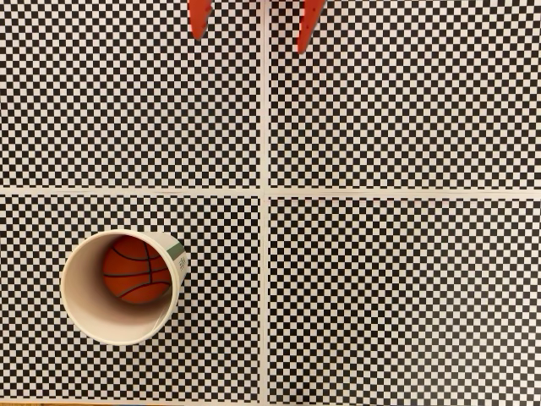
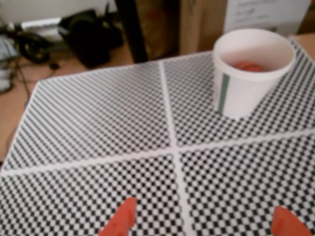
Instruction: Grasp basketball and place into cup.
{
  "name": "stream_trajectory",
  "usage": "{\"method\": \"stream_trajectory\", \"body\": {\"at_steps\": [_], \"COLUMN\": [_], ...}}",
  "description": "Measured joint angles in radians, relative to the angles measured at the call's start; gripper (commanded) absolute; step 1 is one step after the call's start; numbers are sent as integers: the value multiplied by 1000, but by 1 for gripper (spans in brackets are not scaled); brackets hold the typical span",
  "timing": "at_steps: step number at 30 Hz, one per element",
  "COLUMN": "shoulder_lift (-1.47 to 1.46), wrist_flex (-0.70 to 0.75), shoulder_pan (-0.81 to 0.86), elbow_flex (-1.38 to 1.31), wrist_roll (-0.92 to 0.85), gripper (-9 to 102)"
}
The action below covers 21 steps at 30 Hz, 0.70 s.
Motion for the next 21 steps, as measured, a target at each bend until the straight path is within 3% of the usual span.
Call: {"method": "stream_trajectory", "body": {"at_steps": [6,15,21], "shoulder_lift": [18,18,18], "wrist_flex": [-60,-417,-565], "shoulder_pan": [18,23,41], "elbow_flex": [41,227,304], "wrist_roll": [-12,-17,-74], "gripper": [30,26,23]}}
